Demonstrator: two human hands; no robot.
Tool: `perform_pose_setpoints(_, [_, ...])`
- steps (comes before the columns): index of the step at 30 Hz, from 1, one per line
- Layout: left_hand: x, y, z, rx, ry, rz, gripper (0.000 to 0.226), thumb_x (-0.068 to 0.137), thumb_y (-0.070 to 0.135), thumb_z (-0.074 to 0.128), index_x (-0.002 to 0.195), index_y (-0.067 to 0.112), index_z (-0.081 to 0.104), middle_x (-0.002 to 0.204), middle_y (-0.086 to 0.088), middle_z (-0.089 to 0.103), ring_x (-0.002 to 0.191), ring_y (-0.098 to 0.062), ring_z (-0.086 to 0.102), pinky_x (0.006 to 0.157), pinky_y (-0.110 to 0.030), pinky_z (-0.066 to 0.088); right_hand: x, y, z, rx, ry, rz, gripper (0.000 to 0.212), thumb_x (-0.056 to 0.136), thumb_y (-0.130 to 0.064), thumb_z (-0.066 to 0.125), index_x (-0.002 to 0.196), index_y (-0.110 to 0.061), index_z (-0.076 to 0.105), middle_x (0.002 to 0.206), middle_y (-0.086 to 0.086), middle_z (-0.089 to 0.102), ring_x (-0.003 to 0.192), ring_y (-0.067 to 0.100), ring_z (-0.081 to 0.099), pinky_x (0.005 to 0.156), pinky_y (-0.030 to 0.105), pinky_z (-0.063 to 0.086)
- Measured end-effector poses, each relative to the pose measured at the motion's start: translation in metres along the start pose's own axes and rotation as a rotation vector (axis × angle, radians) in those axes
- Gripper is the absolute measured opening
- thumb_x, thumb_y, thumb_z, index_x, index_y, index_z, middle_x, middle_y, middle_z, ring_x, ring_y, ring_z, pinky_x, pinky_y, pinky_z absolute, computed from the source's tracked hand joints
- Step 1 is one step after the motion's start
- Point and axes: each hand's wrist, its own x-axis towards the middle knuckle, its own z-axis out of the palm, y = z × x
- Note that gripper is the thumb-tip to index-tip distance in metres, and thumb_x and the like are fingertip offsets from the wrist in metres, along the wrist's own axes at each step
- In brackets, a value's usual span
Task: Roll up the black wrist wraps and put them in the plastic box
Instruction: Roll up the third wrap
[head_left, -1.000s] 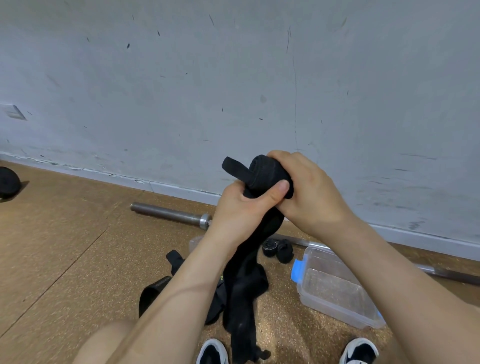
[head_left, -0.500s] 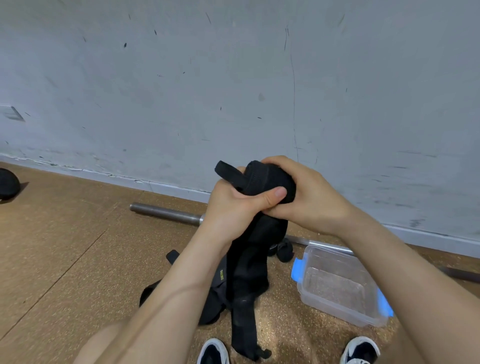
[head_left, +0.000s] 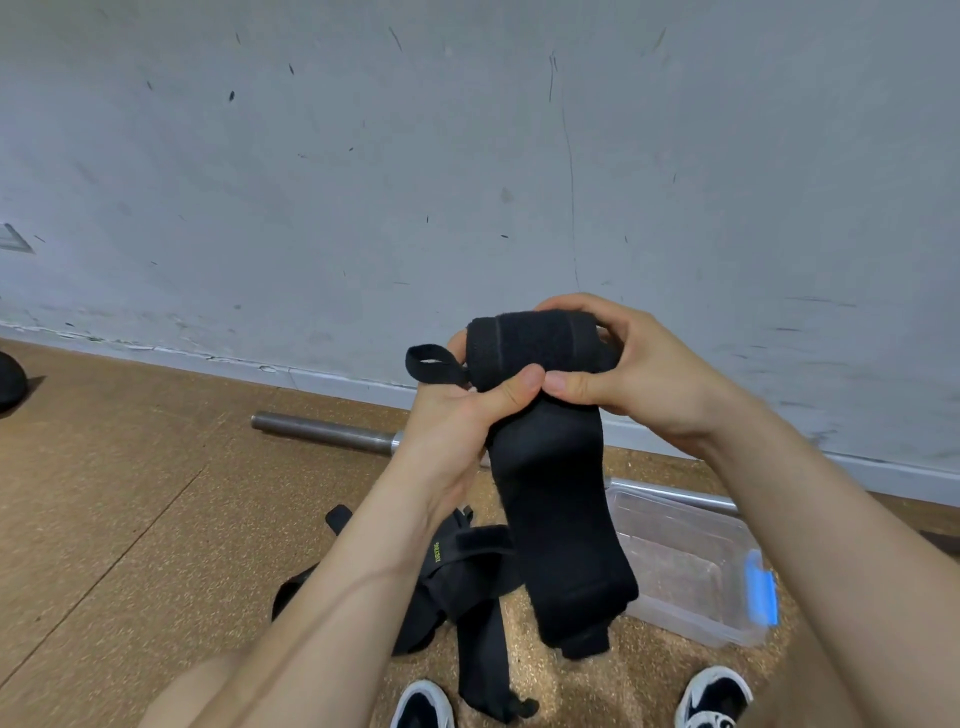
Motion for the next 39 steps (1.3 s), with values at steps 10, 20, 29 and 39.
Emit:
perform_pose_setpoints(10, [0.001,0.013,-0.008,0.058,0.085,0.02,0.048,0.076,0.03,0.081,0.117,0.011,0.068,0.104,-0.009,0.073,0.096,-0.022,0.071,0.074,-0.036,0.057,0.0,0.0,0.006,0.042,0.055,0.024,0.058,0.072,-0.001,0.081,0.121,-0.024,0.061,0.102,0.001,0.072,0.096,0.018,0.071,0.078,0.036,0.06])
perform_pose_setpoints(20, [-0.003,0.017,-0.012,0.116,0.094,0.095,0.032,0.081,0.004,0.071,0.111,0.017,0.07,0.096,-0.01,0.068,0.089,-0.024,0.071,0.074,-0.048,0.061,0.001,0.001,0.012,0.148,0.019,0.198,0.05,0.068,-0.045,0.073,0.11,-0.018,0.069,0.072,-0.006,0.059,0.055,0.01,0.034,0.041,0.019,0.024])
perform_pose_setpoints(29, [0.001,0.016,-0.019,0.23,0.018,0.132,0.039,0.078,-0.002,0.075,0.104,0.025,0.069,0.109,-0.012,0.067,0.097,-0.027,0.068,0.08,-0.042,0.059,0.0,0.003,0.014,0.118,0.083,0.133,0.027,0.089,-0.011,0.069,0.114,-0.018,0.067,0.067,-0.005,0.055,0.053,0.009,0.036,0.041,0.02,0.018])
perform_pose_setpoints(39, [-0.002,0.031,-0.02,0.27,0.039,-0.012,0.043,0.069,0.037,0.074,0.106,0.015,0.073,0.092,-0.009,0.071,0.082,-0.024,0.071,0.07,-0.038,0.061,-0.002,-0.003,0.011,0.045,-0.039,0.124,0.05,0.075,-0.038,0.07,0.123,-0.027,0.062,0.077,-0.005,0.062,0.057,0.009,0.051,0.046,0.022,0.039])
